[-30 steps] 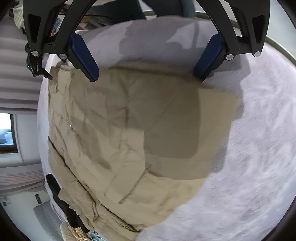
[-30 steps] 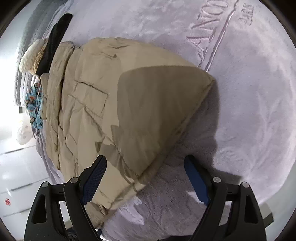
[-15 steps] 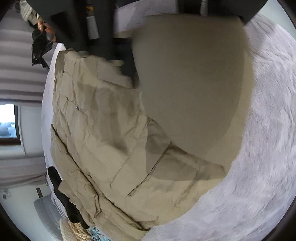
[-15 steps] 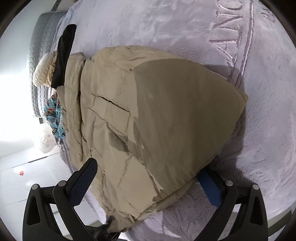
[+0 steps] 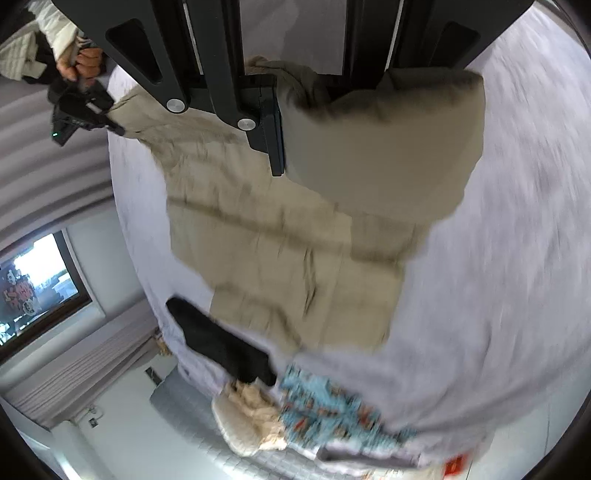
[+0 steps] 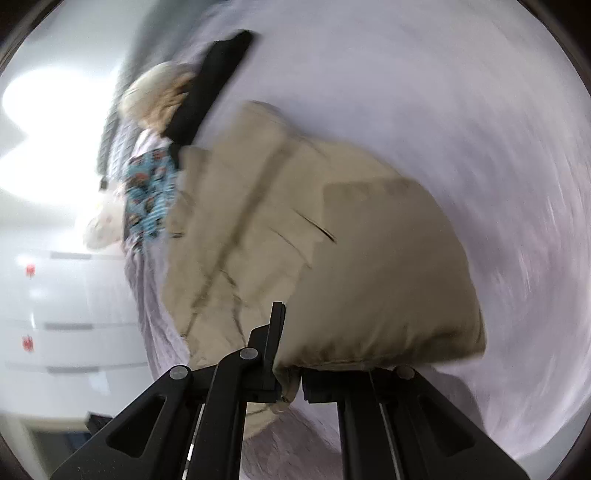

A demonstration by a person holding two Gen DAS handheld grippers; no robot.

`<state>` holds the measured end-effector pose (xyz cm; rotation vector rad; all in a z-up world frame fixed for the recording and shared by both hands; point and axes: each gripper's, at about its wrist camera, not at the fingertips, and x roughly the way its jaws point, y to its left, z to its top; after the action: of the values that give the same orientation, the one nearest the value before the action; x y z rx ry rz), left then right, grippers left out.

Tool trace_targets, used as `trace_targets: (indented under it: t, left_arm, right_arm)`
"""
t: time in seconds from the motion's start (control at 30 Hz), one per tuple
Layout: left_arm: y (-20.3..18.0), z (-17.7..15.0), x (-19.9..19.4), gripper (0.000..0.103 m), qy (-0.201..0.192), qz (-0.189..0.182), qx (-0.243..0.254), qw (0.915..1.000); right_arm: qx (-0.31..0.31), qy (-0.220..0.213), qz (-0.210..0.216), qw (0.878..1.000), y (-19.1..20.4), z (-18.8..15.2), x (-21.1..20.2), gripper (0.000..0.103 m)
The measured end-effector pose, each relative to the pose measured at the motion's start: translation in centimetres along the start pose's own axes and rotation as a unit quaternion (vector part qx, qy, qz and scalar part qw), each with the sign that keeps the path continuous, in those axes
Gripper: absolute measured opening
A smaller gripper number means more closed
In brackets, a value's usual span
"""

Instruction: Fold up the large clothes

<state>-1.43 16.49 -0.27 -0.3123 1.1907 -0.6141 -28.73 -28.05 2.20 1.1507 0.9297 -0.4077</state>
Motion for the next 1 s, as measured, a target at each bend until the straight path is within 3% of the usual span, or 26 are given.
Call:
trace_targets:
  t: [0.23, 0.43, 0.57, 0.73, 1.0]
  left_arm:
    - [-3.7, 10.0, 0.9, 0.012, -0.041, 0.051, 0.002, 0.9979]
    - [-4.4, 15.8, 5.8, 0.012, -0.051, 0.12, 0.019, 0.9913]
    - [-1.6, 17.9, 11.5, 0.012, -0.026, 0.149, -0.001, 0.9884]
    - [1.4, 19.6, 19.0, 0.012, 0.007, 0.176, 0.001, 0.9844]
    - [3.1, 20.9, 25.6, 0.012, 0.007, 0.188, 0.021, 0.982]
  right_arm:
    - [-0.109, 0.004, 0.031, 0.994, 9.9, 9.4, 0.5, 0.008]
    - [-0.176, 0.026, 0.014, 0.984, 16.4, 17.3, 6.6, 0.008]
    - [-0.17, 0.035, 0.003, 0.985, 17.3, 20.0, 12.2, 0.008]
    - [-0.137, 0.03, -0.019, 0.99, 15.0, 21.7, 19.3, 0.008]
    - [-0.123, 0.037, -0.04, 0.991, 11.9, 23.4, 27.0, 0.008]
